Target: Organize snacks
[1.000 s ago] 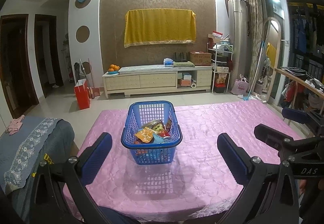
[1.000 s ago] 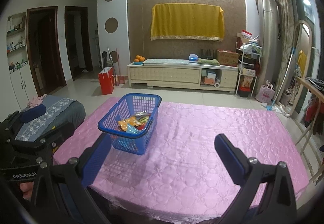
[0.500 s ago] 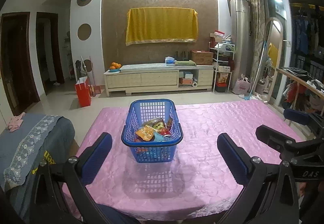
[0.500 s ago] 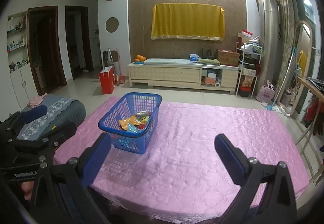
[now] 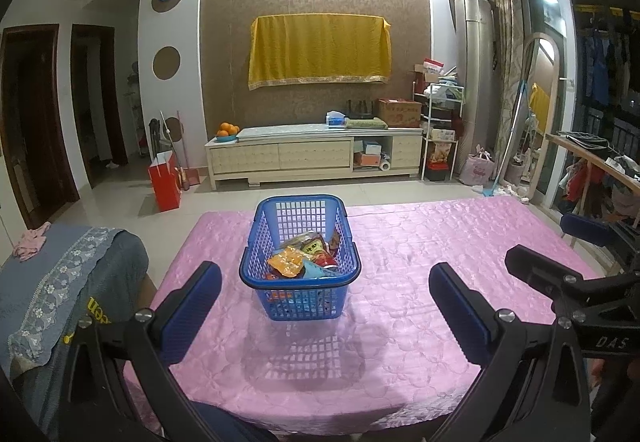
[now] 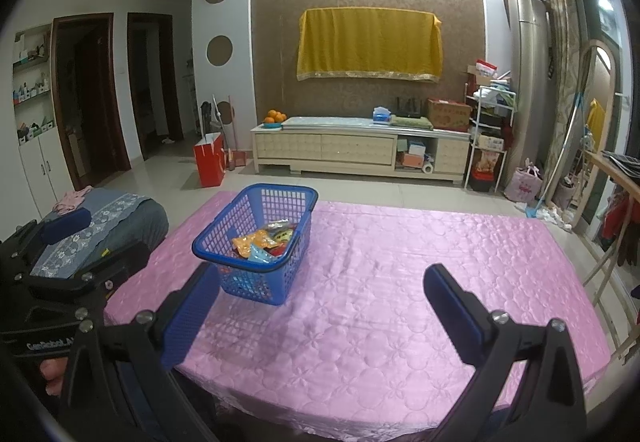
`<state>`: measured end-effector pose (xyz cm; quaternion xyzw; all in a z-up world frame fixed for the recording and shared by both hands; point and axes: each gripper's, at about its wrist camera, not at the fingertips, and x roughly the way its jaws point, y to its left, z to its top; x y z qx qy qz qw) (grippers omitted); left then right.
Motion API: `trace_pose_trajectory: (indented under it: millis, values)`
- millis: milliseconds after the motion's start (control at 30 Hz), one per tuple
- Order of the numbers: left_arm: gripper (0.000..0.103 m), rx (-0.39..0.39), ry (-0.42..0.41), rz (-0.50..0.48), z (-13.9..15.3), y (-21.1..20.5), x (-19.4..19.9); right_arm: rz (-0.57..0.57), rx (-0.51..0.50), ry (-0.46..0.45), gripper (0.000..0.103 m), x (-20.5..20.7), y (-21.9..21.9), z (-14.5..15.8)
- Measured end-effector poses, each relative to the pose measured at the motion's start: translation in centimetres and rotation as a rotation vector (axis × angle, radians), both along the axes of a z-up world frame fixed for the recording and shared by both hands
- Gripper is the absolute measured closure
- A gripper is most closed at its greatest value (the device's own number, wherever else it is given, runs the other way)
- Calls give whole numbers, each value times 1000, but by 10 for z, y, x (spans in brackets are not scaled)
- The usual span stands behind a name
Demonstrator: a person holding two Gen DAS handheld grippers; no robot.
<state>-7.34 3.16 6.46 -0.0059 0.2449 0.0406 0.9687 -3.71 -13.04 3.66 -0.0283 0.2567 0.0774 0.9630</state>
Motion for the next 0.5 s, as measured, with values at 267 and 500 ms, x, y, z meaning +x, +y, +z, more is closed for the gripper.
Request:
trace_pose_trajectory:
  millis: [267, 500]
  values:
    - [0, 1, -1, -3, 1, -1, -2, 0, 1, -1, 0, 0, -1, 0]
    - [0, 0, 4, -1, 1, -2, -1, -2, 8, 4, 0, -1, 0, 0]
